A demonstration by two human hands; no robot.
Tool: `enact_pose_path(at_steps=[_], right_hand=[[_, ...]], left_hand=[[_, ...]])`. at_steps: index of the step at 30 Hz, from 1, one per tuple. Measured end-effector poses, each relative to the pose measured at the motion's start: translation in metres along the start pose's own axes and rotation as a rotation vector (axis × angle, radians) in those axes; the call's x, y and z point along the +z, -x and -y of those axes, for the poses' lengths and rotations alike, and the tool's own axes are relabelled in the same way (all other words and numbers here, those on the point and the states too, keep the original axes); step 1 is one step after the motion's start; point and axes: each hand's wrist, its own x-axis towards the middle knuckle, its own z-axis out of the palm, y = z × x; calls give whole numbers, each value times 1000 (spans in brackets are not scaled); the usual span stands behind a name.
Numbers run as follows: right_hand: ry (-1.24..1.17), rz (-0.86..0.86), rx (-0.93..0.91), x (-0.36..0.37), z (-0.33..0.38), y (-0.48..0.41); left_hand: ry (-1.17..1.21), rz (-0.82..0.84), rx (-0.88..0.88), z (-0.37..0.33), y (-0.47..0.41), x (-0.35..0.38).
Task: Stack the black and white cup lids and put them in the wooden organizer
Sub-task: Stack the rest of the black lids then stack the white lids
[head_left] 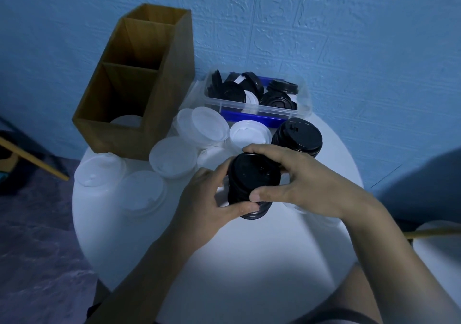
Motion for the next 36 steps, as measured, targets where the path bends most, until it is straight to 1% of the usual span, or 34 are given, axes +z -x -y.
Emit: enact_pose_path(at_steps=[4, 10, 14, 19, 23, 30, 36], right_hand=[[-82, 41, 21, -2, -2, 1], [-69, -125, -31, 15, -8, 5], [-80, -167, -36, 24, -10, 7], [-279, -200, -4, 33, -16, 13], [-336, -257, -27, 45, -23, 18], [-328, -243, -68, 49, -28, 15], [-350, -202, -36, 47, -28, 15]], left_hand=[[-16, -11, 17, -2, 0, -2], [-25, -14, -23, 1, 1, 2], [-20, -20, -2, 2, 2, 3], [-10, -11, 82, 3, 4, 3], [-44, -19, 82, 3, 3, 3], [-49, -20, 63, 11, 3, 3], [80, -19, 49, 15, 2, 2]])
